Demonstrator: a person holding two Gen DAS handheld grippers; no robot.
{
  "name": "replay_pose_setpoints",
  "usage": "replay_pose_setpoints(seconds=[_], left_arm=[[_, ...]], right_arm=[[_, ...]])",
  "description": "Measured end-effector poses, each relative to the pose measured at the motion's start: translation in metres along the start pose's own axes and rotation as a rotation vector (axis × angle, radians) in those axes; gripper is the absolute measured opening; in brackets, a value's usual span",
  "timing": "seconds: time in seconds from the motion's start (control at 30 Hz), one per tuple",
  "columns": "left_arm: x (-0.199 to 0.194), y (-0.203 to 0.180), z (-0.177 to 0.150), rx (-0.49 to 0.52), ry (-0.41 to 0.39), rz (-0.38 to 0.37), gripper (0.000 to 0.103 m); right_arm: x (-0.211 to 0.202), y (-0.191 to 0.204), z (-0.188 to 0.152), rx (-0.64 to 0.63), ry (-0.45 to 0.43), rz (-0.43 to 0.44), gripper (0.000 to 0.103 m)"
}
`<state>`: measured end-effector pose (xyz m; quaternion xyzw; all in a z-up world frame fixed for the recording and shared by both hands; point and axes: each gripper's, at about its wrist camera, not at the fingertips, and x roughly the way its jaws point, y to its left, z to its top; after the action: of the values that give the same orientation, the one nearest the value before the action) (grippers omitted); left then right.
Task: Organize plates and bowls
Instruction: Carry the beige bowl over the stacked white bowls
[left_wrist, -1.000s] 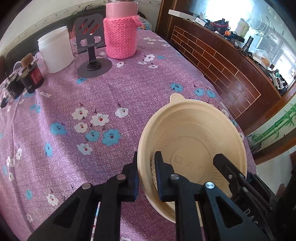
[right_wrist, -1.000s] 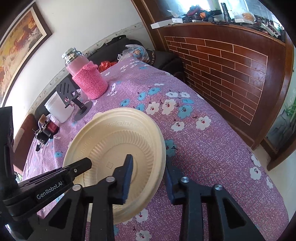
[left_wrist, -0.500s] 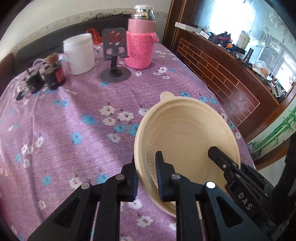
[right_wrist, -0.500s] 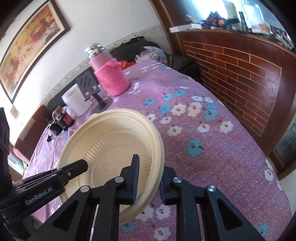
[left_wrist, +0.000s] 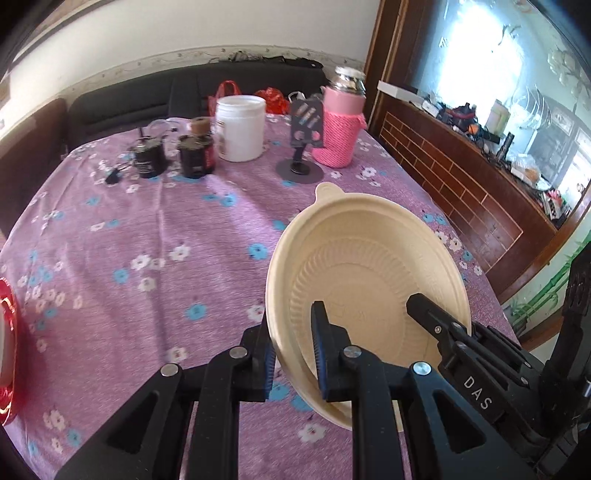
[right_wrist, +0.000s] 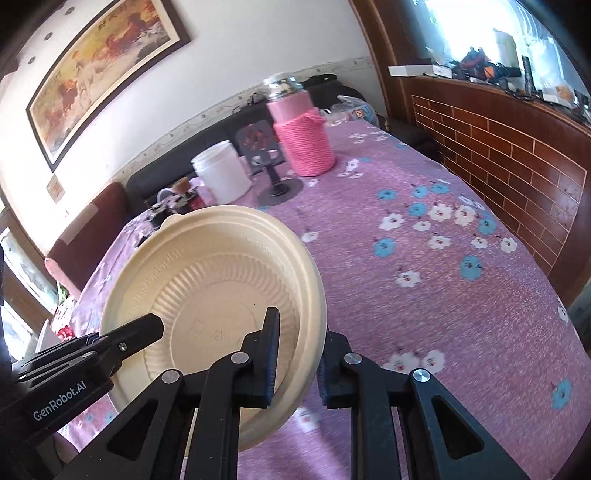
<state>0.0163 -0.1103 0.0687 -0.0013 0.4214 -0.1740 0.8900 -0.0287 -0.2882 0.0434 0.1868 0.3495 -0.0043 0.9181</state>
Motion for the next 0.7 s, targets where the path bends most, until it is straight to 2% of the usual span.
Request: replay_pose_setpoints(seconds=[0.27,0.7], left_arm=[[-0.06,0.056,-0.017,-0.102,-0.086,0.008,0.017],[-0.151,0.175,-0.045,-0.311,-0.239,0.112,0.017]], right_arm=[[-0.024,0.068,-0.008,-0.108,-0.019,0.065,0.019],[-0.034,0.222,-0.028,-0.338,-0.023,0.183,0.019]])
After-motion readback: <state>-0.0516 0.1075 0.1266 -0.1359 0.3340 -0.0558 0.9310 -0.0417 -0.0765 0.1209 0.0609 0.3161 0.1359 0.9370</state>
